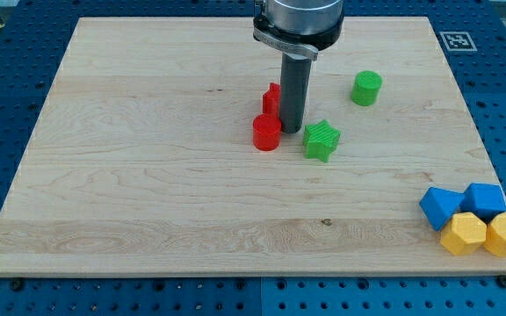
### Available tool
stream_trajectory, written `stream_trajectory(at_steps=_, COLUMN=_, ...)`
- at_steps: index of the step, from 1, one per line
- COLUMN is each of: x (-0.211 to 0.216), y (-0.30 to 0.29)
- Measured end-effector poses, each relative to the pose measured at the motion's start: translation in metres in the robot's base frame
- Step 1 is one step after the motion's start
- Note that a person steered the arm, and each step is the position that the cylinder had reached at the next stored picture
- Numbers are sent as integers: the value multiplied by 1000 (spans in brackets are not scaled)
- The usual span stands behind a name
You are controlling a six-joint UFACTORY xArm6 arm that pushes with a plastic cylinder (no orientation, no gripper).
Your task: Move the red circle slightly to the left
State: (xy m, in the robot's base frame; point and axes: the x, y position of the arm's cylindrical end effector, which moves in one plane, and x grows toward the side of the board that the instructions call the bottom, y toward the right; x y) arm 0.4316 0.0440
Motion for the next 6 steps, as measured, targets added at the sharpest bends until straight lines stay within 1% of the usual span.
stream_trajectory(at_steps=1, x=0, y=13)
stream_trajectory(at_steps=3, x=-3, y=61)
stream_trajectory(at_steps=5, x=-25, y=73)
stream_trajectory(at_steps=6, x=-41, y=64)
